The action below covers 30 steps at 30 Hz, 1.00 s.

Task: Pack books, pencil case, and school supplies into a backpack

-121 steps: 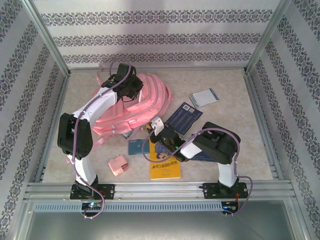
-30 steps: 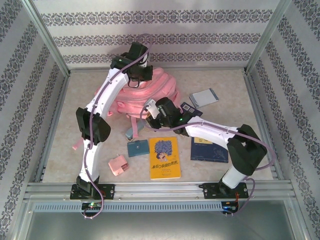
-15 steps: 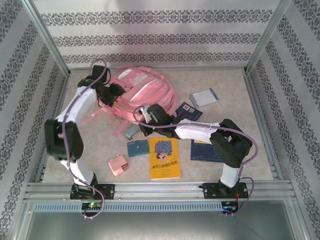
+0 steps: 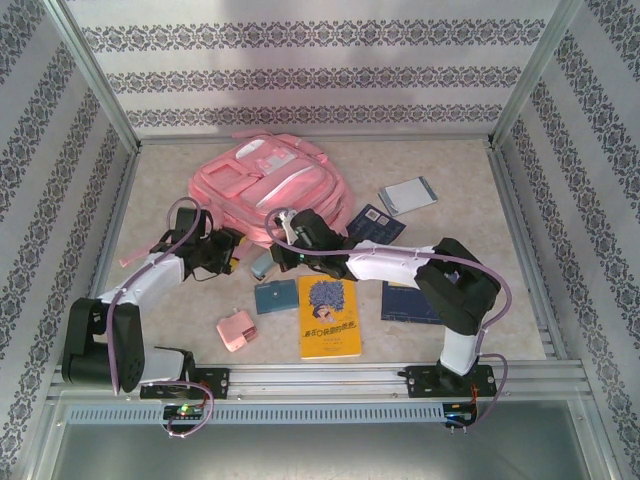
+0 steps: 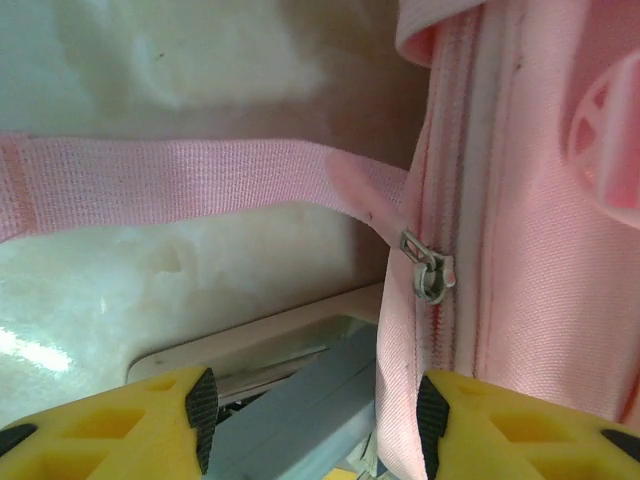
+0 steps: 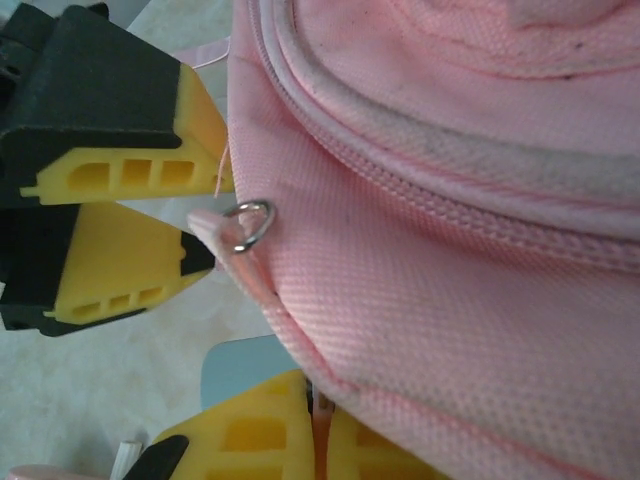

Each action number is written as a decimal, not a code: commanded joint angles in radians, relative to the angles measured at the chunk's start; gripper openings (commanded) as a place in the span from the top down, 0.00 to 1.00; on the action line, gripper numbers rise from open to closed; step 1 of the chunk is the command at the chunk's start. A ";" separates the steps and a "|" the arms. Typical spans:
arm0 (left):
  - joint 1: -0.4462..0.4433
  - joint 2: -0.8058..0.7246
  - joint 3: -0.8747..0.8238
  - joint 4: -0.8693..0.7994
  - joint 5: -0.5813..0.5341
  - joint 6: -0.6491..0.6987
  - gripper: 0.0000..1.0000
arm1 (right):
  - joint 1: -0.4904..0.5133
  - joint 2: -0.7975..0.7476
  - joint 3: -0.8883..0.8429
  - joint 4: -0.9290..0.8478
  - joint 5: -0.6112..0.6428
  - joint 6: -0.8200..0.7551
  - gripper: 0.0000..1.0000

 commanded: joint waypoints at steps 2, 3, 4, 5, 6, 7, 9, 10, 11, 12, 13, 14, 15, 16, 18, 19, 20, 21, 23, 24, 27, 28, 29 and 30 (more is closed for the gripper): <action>-0.009 -0.027 -0.010 0.234 0.014 -0.074 0.44 | 0.019 0.021 0.015 0.070 -0.032 0.032 1.00; -0.015 -0.027 -0.018 0.258 0.016 -0.081 0.46 | 0.019 0.021 0.014 0.072 -0.034 0.034 1.00; -0.020 -0.029 -0.026 0.284 0.018 -0.086 0.48 | 0.021 0.021 0.014 0.073 -0.035 0.035 1.00; -0.023 -0.033 -0.032 0.298 0.019 -0.088 0.49 | 0.021 0.020 0.014 0.072 -0.035 0.032 1.00; -0.025 -0.040 -0.034 0.299 0.018 -0.087 0.51 | 0.023 0.017 0.014 0.070 -0.035 0.031 1.00; -0.029 -0.052 -0.039 0.298 0.015 -0.084 0.51 | 0.023 0.015 0.014 0.070 -0.035 0.030 1.00; -0.038 -0.070 -0.058 0.310 0.005 -0.085 0.52 | 0.022 0.014 0.014 0.070 -0.038 0.030 1.00; -0.044 -0.075 -0.066 0.321 -0.001 -0.087 0.52 | 0.023 0.015 0.015 0.071 -0.041 0.033 1.00; -0.050 -0.074 -0.072 0.333 -0.002 -0.092 0.52 | 0.023 0.017 0.017 0.071 -0.044 0.035 1.00; -0.058 -0.067 -0.076 0.348 -0.001 -0.095 0.53 | 0.023 0.019 0.017 0.073 -0.045 0.039 1.00; -0.065 -0.057 -0.078 0.365 0.005 -0.098 0.53 | 0.023 0.022 0.019 0.077 -0.049 0.044 1.00; -0.071 -0.047 -0.077 0.377 0.010 -0.102 0.53 | 0.023 0.025 0.020 0.081 -0.053 0.048 1.00; -0.079 -0.035 -0.077 0.390 0.013 -0.104 0.53 | 0.024 0.027 0.022 0.083 -0.056 0.053 1.00; -0.088 -0.024 -0.076 0.397 0.013 -0.106 0.53 | 0.024 0.029 0.024 0.085 -0.059 0.057 1.00; -0.101 -0.013 -0.073 0.403 0.003 -0.106 0.51 | 0.029 0.034 0.027 0.090 -0.063 0.060 1.00; -0.107 -0.008 -0.070 0.408 -0.006 -0.105 0.51 | 0.032 0.036 0.030 0.090 -0.066 0.060 1.00; -0.112 -0.006 -0.066 0.407 -0.014 -0.101 0.51 | 0.034 0.038 0.031 0.089 -0.068 0.058 1.00; -0.116 -0.003 -0.063 0.404 -0.022 -0.094 0.51 | 0.035 0.039 0.031 0.089 -0.069 0.059 1.00; -0.121 0.000 -0.053 0.399 -0.036 -0.082 0.52 | 0.038 0.041 0.030 0.094 -0.069 0.063 1.00; -0.123 -0.001 -0.048 0.392 -0.044 -0.075 0.53 | 0.039 0.041 0.028 0.097 -0.067 0.065 1.00; -0.127 0.004 -0.037 0.380 -0.065 -0.057 0.60 | 0.040 0.040 0.026 0.098 -0.065 0.067 1.00; -0.129 0.004 -0.034 0.374 -0.072 -0.049 0.63 | 0.042 0.038 0.023 0.101 -0.063 0.066 1.00; -0.128 0.005 -0.031 0.370 -0.078 -0.045 0.66 | 0.042 0.038 0.023 0.099 -0.062 0.067 1.00; -0.130 0.006 -0.031 0.369 -0.084 -0.041 0.69 | 0.042 0.038 0.022 0.100 -0.062 0.067 1.00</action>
